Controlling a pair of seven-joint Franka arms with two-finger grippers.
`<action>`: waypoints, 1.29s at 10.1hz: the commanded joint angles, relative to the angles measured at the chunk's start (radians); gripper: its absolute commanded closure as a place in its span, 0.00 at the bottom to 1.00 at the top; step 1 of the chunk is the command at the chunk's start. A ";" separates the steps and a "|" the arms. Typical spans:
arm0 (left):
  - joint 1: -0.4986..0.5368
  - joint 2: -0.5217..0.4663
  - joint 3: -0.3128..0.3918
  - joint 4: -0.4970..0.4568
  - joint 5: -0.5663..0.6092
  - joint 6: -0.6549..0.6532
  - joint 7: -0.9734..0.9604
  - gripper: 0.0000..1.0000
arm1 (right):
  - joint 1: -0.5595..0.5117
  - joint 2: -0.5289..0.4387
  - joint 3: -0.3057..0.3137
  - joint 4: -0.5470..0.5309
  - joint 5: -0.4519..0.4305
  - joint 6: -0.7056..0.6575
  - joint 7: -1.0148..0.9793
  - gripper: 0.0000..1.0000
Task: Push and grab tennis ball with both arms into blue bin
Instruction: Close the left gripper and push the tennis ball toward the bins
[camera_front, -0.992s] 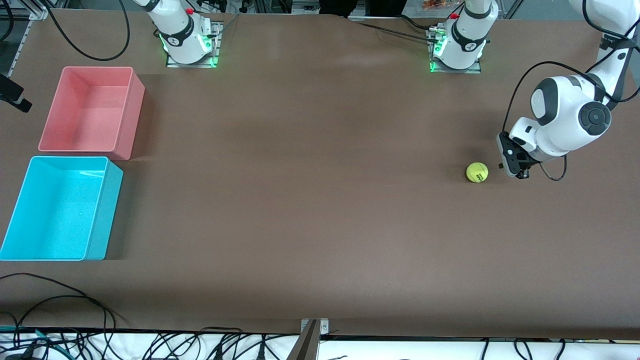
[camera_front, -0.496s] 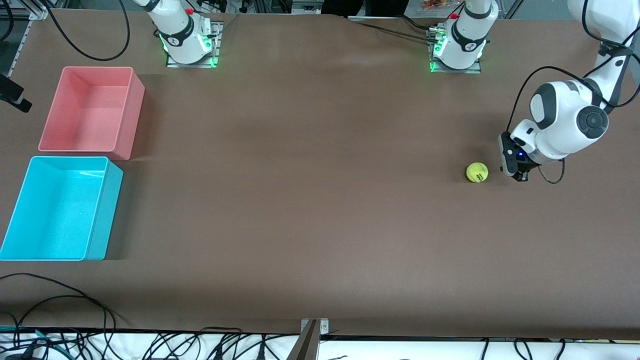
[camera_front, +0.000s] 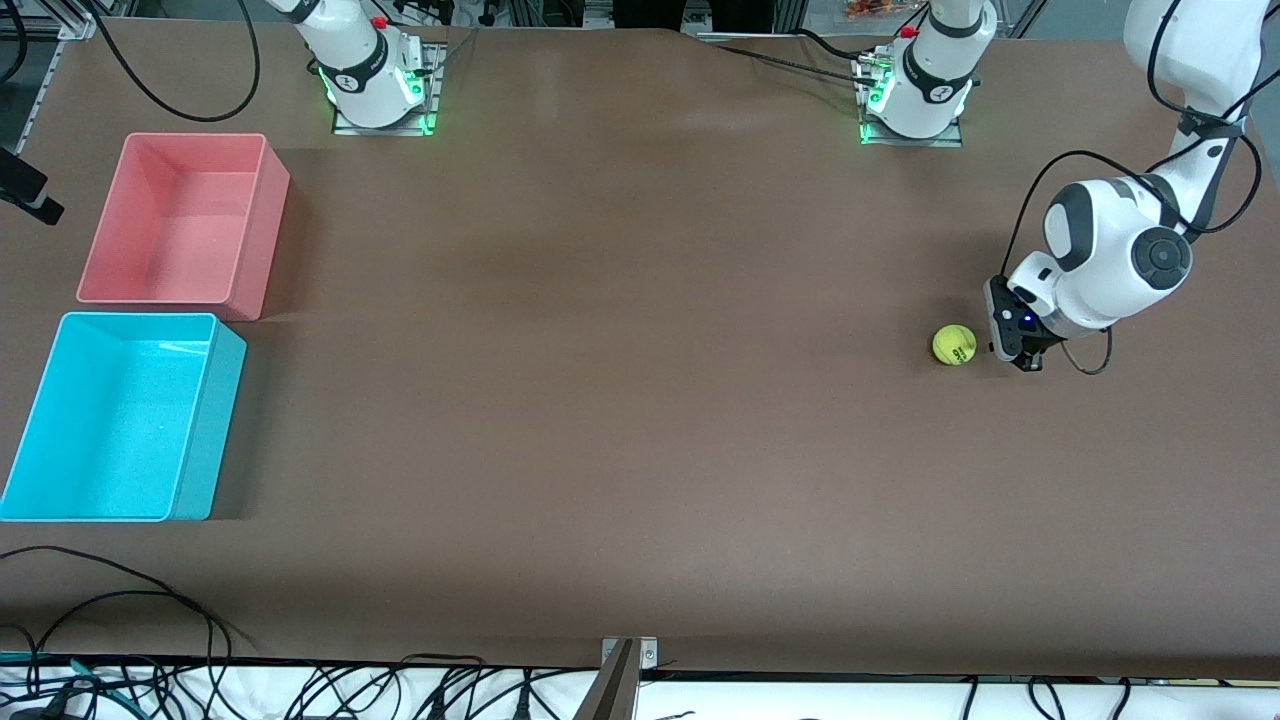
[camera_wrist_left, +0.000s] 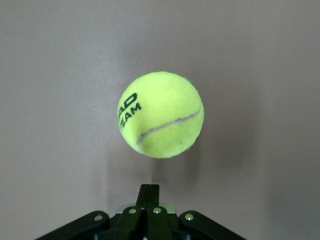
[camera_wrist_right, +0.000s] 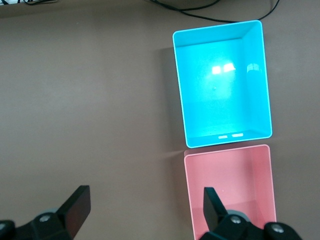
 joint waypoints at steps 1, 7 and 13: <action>0.000 0.044 -0.003 0.011 -0.037 0.037 0.018 1.00 | -0.001 0.004 0.000 0.019 0.018 -0.010 -0.002 0.00; -0.023 0.073 -0.023 0.011 -0.143 0.039 0.008 1.00 | -0.001 0.004 0.000 0.019 0.018 -0.010 0.000 0.00; -0.072 0.078 -0.218 0.065 -0.195 0.037 -0.343 1.00 | -0.001 0.004 0.000 0.019 0.018 -0.010 0.001 0.00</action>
